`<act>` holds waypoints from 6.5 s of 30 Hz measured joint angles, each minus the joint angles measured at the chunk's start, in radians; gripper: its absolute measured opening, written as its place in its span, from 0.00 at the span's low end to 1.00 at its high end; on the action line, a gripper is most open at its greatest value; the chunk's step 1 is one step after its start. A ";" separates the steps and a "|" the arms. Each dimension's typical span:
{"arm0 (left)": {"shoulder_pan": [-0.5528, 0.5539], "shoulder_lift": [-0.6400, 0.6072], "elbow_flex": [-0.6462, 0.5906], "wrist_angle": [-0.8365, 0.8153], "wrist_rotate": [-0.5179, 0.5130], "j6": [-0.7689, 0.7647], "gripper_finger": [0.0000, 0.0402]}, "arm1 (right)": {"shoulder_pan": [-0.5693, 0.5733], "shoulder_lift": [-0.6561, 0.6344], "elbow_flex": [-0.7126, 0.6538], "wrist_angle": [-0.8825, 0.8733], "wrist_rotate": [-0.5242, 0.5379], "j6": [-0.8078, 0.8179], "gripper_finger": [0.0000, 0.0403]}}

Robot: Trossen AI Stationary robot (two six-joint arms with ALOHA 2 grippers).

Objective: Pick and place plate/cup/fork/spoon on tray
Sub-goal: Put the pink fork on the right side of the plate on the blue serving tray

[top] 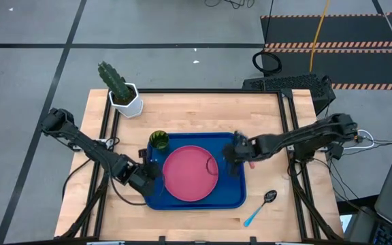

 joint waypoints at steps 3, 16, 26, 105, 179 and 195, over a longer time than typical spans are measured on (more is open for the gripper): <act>0.006 -0.024 0.000 0.134 0.001 0.092 0.01 | -0.057 -0.066 0.000 -0.155 0.057 0.165 0.00; 0.074 -0.243 0.001 0.585 -0.116 0.596 0.02 | -0.202 -0.073 -0.042 -0.346 -0.058 0.361 0.00; 0.119 -0.465 0.001 0.696 0.011 0.895 0.08 | -0.230 -0.072 -0.185 -0.313 -0.124 0.465 0.18; 0.165 -0.576 0.000 0.471 0.124 0.898 0.08 | -0.215 -0.075 -0.348 -0.080 -0.052 0.616 0.30; 0.165 -0.576 0.000 0.366 0.123 0.922 0.08 | -0.114 -0.134 0.078 -0.566 0.048 0.700 0.05; 0.165 -0.609 -0.053 0.316 -0.127 0.850 0.08 | 0.022 0.246 0.314 -0.520 -0.055 1.043 0.05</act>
